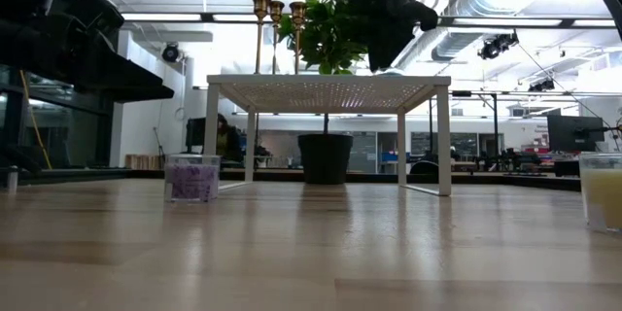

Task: Pick & Place candle stick holders
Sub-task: Put the yellow scented candle on the shelf

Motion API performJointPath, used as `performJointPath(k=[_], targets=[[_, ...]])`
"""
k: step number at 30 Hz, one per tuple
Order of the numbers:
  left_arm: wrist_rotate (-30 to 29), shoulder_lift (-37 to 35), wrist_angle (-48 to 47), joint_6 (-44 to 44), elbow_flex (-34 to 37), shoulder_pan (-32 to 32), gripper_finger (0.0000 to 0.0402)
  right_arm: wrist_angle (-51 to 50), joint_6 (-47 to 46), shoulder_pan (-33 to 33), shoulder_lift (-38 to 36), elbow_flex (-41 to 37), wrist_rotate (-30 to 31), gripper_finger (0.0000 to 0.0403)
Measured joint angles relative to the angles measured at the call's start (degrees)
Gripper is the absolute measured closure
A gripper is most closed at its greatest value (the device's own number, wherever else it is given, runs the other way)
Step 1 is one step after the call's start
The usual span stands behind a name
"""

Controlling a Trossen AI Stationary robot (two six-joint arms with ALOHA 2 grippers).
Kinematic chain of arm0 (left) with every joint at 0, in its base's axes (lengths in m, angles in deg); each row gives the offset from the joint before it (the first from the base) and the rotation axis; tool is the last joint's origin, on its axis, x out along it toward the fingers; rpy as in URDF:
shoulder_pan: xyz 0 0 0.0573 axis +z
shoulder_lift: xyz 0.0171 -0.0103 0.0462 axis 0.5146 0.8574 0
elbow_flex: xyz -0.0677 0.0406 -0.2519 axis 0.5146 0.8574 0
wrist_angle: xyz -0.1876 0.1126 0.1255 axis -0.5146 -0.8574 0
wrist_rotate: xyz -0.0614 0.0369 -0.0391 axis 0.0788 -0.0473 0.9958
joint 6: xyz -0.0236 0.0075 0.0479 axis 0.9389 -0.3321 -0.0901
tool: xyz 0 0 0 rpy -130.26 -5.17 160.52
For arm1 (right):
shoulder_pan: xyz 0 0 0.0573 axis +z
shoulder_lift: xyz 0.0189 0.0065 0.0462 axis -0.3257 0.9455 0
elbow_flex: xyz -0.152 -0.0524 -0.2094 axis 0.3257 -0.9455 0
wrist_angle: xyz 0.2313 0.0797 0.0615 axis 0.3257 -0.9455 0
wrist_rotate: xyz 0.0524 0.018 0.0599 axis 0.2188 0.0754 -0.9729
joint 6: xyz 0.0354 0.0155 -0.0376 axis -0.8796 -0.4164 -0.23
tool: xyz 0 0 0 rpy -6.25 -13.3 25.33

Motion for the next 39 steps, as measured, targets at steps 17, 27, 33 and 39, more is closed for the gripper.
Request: performJointPath(k=[17,27,33,39], targets=[[0.00,0.00,-0.01,0.00,0.00,-0.02,0.0110,-0.40,-14.83,5.69,-6.17,0.02,7.00,0.0273],[0.00,0.00,-0.03,0.00,0.00,0.00,0.0110,-6.72,-23.74,6.88,-10.08,0.02,4.07,0.0274],[0.00,0.00,-0.09,0.01,0.00,0.00,0.0110,-10.95,-29.09,7.69,-11.31,0.02,0.44,0.0273],[0.00,0.00,-0.14,0.02,0.00,-0.02,0.0110,-12.10,-39.60,10.07,-12.38,-0.09,-2.38,0.0273]])
